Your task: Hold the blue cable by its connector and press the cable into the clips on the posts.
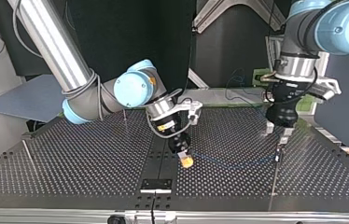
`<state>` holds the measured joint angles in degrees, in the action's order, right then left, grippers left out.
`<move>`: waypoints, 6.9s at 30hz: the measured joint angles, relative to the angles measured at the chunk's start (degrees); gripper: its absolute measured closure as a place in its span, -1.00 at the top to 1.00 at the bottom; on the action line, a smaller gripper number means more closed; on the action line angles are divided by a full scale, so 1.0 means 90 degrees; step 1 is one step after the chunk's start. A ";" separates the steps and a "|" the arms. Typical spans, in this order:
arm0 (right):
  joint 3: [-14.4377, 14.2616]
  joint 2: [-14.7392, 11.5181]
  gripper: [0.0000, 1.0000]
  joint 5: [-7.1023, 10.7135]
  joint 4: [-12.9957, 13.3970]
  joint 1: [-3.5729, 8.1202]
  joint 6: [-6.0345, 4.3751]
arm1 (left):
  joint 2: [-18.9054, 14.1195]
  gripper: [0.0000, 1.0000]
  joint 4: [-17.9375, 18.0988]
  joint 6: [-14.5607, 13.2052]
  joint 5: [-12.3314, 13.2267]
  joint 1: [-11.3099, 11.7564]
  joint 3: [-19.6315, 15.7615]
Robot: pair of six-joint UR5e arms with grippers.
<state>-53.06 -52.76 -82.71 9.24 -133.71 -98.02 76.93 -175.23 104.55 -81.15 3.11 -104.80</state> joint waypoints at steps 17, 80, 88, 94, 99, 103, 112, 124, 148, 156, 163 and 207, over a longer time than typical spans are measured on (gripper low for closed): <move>-0.0003 -0.0002 -1.00 0.0000 0.0011 -0.0001 -0.0027 | 0.0229 0.99 0.0147 0.0347 0.0414 -0.0299 0.0588; -0.0007 -0.0002 -1.00 0.0000 -0.0049 -0.0040 -0.0038 | 0.1952 0.99 0.0331 -0.0377 -0.1385 -0.1085 0.1753; -0.0004 -0.0002 -1.00 0.0008 -0.0082 -0.0043 -0.0027 | 0.1961 0.99 0.0321 -0.0462 -0.1449 -0.1119 0.1754; -0.0005 -0.0003 -1.00 0.0010 -0.0097 -0.0047 -0.0023 | 0.1962 0.80 0.0287 -0.0512 -0.1527 -0.1137 0.1755; -0.0006 -0.0003 -1.00 0.0010 -0.0105 -0.0047 -0.0015 | 0.1963 -0.18 0.0258 -0.0522 -0.1616 -0.1141 0.1755; -0.0004 -0.0002 -1.00 0.0009 -0.0107 -0.0049 -0.0011 | 0.1961 -0.79 0.0212 -0.0515 -0.1651 -0.1149 0.1755; -0.0007 -0.0002 -1.00 0.0010 -0.0117 -0.0051 -0.0007 | 0.1962 -1.00 0.0121 -0.0503 -0.1746 -0.1157 0.1755; -0.0008 -0.0003 -1.00 0.0010 -0.0149 -0.0054 -0.0001 | 0.1963 -1.00 0.0066 -0.0431 -0.1750 -0.1165 0.1747; -0.0717 0.0009 -1.00 -0.0161 0.0001 -0.0011 -0.0028 | 0.2055 -1.00 0.0283 -0.0320 -0.1868 -0.1392 0.1363; -0.1142 0.0015 -1.00 -0.0351 0.0135 0.0009 0.0008 | 0.2433 -1.00 0.0262 -0.0327 -0.2131 -0.1727 0.1226; -0.1570 0.0016 -1.00 -0.0519 0.0326 0.0067 0.0109 | 0.2534 -1.00 0.0590 -0.0247 -0.2497 -0.2046 0.0884; -0.4081 0.0044 -1.00 -0.1247 0.2772 0.0428 0.0346 | 0.4249 -1.00 0.2862 -0.0530 -0.2897 -0.2704 -0.0513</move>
<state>-89.79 -52.37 -93.94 34.19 -129.86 -94.90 115.16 -149.47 99.78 -107.22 -21.23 -109.42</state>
